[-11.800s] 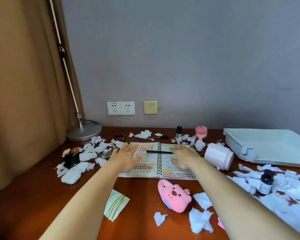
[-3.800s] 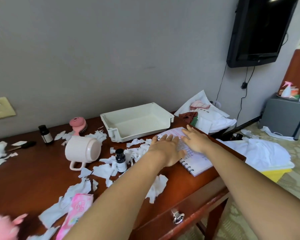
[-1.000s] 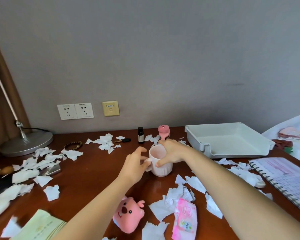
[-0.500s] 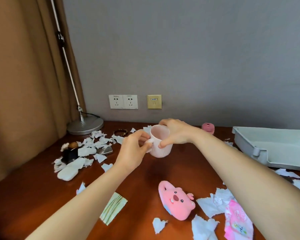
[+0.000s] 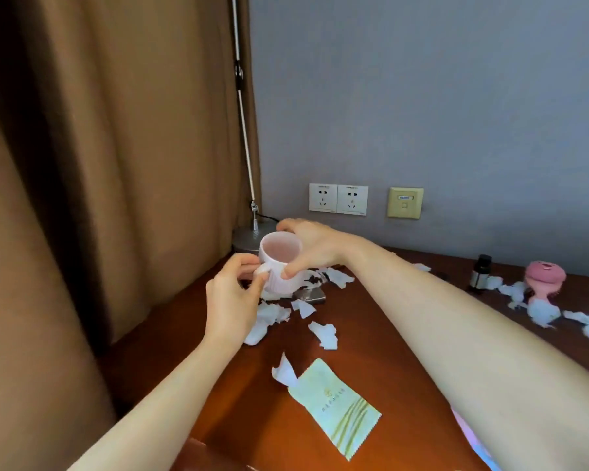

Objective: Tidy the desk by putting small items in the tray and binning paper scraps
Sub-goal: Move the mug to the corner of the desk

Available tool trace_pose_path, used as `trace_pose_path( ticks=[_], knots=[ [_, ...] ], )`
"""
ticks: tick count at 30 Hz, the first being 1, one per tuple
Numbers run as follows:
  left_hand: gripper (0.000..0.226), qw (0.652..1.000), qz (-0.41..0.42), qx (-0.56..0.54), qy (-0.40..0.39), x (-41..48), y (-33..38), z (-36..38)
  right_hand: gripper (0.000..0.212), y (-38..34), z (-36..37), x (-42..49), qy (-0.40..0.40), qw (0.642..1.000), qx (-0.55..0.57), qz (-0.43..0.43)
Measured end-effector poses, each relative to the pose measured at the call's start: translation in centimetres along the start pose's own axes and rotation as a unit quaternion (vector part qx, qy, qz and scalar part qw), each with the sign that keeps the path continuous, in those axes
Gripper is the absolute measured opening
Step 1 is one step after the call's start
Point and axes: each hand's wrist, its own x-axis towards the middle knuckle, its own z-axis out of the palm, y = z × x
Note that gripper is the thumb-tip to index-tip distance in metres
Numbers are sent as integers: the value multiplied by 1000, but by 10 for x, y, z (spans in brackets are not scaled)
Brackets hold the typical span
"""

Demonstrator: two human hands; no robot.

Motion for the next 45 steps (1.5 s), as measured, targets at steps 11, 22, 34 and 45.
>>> trace_pose_path(
  ticks=[11, 22, 34, 45],
  knots=[
    [13, 986, -81, -31, 144, 5, -86, -32, 97, -52, 71, 92, -75, 993, 78, -43],
    [9, 980, -119, 25, 155, 15, -137, -34, 99, -67, 111, 138, -95, 991, 78, -46],
    [10, 983, -108, 75, 126, 35, -152, -22, 96, -54, 119, 163, -97, 991, 94, 2],
    [35, 985, -69, 157, 27, 22, -139, -18, 83, -30, 117, 124, -58, 993, 105, -5]
  ],
)
